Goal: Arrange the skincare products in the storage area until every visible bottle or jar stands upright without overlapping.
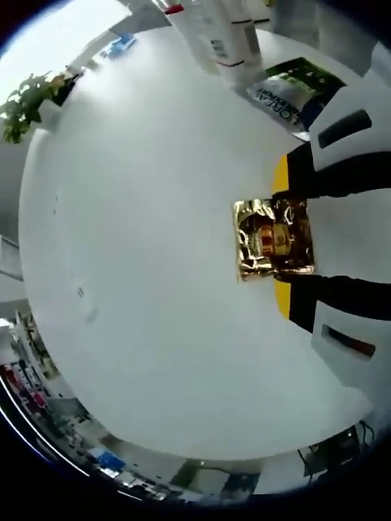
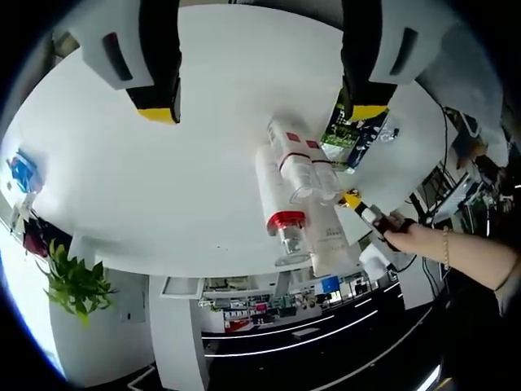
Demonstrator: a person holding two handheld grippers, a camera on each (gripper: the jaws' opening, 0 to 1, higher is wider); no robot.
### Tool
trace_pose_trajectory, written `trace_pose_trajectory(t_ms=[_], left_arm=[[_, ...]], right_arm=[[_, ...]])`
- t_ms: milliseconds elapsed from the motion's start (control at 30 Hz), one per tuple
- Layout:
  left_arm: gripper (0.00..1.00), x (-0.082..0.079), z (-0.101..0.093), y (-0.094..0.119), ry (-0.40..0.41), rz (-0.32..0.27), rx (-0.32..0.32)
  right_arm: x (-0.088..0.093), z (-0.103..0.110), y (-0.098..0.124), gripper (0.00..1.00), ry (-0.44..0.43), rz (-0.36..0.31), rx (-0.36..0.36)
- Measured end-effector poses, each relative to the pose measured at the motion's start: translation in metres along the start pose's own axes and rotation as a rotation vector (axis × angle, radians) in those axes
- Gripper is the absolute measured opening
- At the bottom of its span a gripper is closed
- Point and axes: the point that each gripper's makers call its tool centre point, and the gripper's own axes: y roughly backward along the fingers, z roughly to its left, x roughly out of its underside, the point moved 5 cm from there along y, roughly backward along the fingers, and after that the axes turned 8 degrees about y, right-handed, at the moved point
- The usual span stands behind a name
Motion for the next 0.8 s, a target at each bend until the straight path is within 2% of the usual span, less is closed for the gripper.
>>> trace_pose_trajectory(t_ms=[300, 600, 800], left_arm=[[0.34, 0.013, -0.016, 0.019, -0.002, -0.043, 0.023], [0.34, 0.036, -0.028, 0.045, -0.028, -0.078, 0.037], [0.34, 0.054, -0.033, 0.058, -0.021, -0.089, 0.038]], right_arm=[[-0.003, 0.003, 0.001, 0.72, 0.007, -0.02, -0.021], [-0.004, 0.007, 0.002, 0.66, 0.009, -0.028, -0.049], [-0.005, 0.013, 0.002, 0.56, 0.006, -0.033, -0.087]])
